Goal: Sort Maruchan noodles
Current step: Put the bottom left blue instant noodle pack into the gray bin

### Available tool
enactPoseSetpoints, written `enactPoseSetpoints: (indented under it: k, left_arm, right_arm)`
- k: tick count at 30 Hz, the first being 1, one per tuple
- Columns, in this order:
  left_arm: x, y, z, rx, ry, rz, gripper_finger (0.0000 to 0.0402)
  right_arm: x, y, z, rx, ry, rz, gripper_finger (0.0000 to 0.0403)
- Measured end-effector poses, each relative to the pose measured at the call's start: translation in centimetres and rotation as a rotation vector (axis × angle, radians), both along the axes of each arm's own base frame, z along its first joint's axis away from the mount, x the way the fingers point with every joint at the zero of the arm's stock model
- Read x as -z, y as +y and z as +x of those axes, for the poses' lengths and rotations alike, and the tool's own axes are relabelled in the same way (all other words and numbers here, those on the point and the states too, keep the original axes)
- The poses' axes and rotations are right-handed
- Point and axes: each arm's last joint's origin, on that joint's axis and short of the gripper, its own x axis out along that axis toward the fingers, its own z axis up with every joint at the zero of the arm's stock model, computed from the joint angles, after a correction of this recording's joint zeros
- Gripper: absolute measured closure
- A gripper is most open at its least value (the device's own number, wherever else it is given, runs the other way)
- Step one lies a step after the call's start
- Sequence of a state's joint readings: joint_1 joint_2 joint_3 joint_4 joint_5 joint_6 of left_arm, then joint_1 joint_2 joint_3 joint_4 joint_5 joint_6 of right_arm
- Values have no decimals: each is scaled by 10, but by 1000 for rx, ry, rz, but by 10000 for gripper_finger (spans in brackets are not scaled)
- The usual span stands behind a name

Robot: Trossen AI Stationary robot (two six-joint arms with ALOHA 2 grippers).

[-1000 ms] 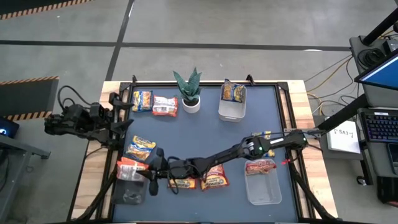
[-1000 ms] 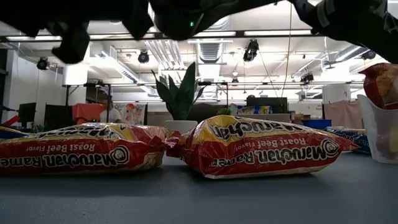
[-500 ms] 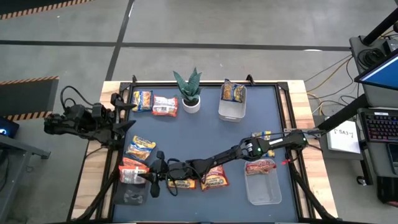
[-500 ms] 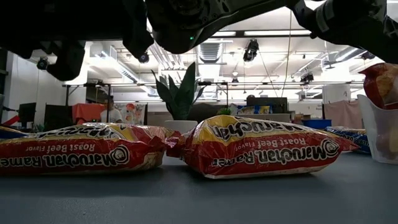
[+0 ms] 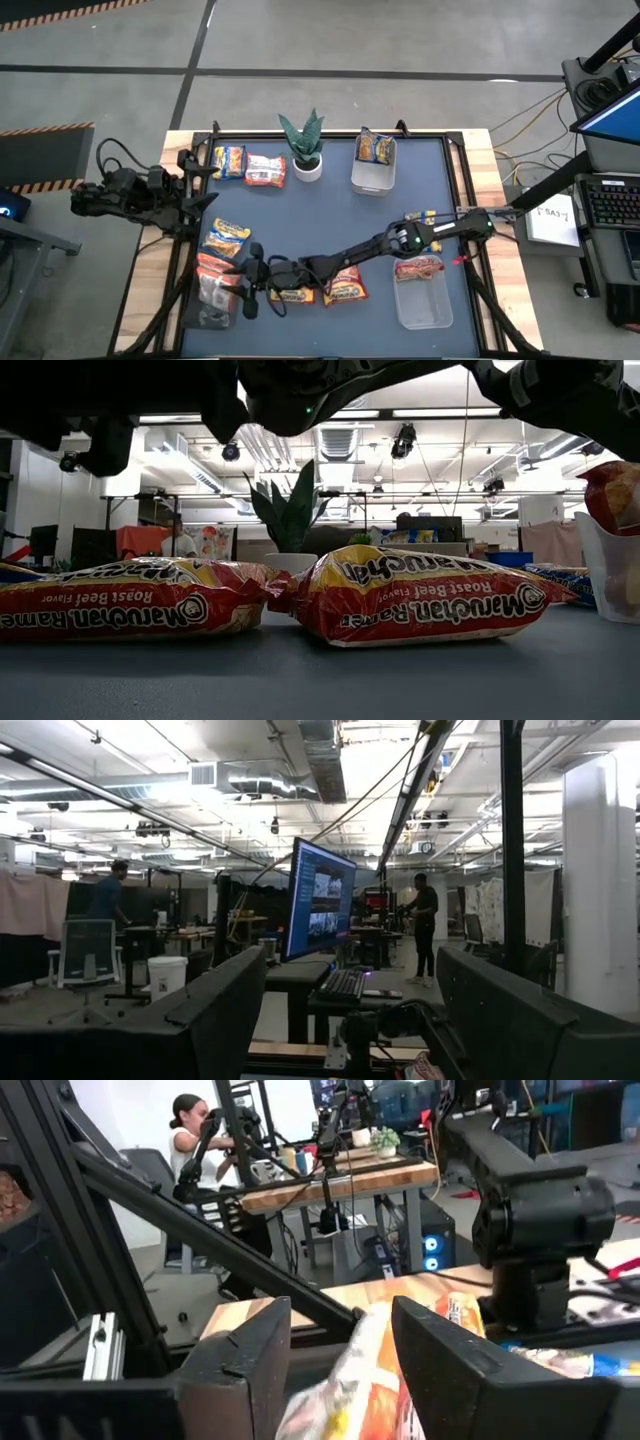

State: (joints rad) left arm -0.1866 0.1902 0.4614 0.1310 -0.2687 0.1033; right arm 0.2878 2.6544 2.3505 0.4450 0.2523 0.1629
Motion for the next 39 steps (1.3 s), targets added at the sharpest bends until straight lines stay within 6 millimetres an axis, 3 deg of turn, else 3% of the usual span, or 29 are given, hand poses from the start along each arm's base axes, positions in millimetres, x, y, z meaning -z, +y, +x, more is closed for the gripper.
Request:
enactPoseSetpoints:
  k: [7, 13, 17, 22, 27, 33, 39]
  left_arm:
    - [0, 0, 0, -1, 0, 0, 125]
    - [2, 0, 1, 3, 24, -6, 125]
    - [3, -1, 4, 11, 38, -22, 125]
    - [6, -3, 14, 18, 83, -35, 125]
    - [9, -6, 31, 21, 132, -42, 125]
    - [13, -8, 48, -10, 175, -64, 125]
    - [12, -10, 58, 4, 220, -102, 125]
  right_arm:
    - [-15, -1, -3, 3, 31, -99, 239]
    - [-62, 1, -22, -14, 210, -305, 255]
    - [-76, 1, -38, -46, 381, -372, 270]
    - [-79, 12, -52, -81, 487, -406, 289]
    - [-63, 30, -62, -133, 547, -454, 308]
    - [-41, 34, -72, -154, 619, -491, 327]
    - [-47, 33, -95, -169, 593, -497, 335]
